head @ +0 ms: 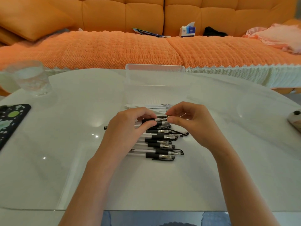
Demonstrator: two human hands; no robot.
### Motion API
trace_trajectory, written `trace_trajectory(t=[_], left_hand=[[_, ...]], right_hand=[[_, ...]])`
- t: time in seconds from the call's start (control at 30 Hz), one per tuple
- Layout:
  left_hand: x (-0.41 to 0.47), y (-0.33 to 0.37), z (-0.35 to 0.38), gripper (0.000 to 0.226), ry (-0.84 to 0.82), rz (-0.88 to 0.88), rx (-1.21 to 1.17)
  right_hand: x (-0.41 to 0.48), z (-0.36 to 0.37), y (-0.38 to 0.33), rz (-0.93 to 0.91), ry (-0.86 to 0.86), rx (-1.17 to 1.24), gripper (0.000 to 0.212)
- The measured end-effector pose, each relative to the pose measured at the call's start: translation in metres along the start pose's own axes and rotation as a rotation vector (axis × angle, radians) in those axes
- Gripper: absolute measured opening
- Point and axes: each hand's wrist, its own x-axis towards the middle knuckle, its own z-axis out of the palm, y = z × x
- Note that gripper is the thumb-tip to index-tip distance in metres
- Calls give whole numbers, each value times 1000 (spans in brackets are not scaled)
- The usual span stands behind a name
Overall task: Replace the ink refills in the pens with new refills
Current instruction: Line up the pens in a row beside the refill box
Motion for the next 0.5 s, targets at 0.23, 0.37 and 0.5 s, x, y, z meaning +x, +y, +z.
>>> trace_trajectory(t=[0.23,0.37,0.5], left_hand=[[0,2,0,10,0,-13,14],[1,3,3,9,-11,6,15],[1,3,4,13,-5,5,-20]], right_hand=[[-1,4,-4,-22,-30,10,7],[-2,9,-5,-18,-56,-15,2],[-3,12,-6,9,-69,-64,18]])
